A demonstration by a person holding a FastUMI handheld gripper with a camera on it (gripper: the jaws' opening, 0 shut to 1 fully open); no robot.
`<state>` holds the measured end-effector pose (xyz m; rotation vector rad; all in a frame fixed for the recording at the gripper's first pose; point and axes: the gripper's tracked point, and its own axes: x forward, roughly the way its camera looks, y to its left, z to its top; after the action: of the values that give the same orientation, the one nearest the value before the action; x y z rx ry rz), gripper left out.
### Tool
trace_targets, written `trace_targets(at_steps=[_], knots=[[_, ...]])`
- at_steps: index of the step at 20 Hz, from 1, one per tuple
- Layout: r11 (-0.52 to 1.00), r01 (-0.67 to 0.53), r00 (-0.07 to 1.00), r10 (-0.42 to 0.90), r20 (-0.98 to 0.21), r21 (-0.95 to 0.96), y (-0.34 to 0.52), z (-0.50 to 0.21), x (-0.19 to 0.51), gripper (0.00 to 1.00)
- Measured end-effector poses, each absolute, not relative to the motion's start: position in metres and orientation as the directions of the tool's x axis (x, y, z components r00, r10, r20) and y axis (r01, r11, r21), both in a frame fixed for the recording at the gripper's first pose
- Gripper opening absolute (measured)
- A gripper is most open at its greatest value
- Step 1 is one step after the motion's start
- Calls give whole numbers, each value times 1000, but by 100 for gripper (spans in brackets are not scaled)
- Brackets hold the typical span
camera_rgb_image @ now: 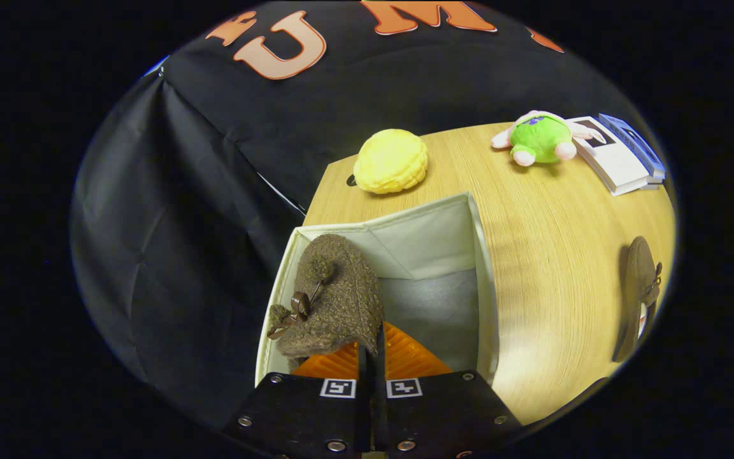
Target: Open the storage box then place both shoes into the box .Put the left shoe in first, then the right shoe, with the right side of both shoes facing outward in a uniform manner.
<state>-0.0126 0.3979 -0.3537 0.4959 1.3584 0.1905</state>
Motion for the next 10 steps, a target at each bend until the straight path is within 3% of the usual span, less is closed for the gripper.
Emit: trace_targets(at_steps=[3,5,10], knots=[[882,185,176,404,-898,433,407,-370,-18,4],[869,195,143,433,-890,455,415,-374,-25,9],[843,107,147,510,-847,527,417,-352,-30,59]])
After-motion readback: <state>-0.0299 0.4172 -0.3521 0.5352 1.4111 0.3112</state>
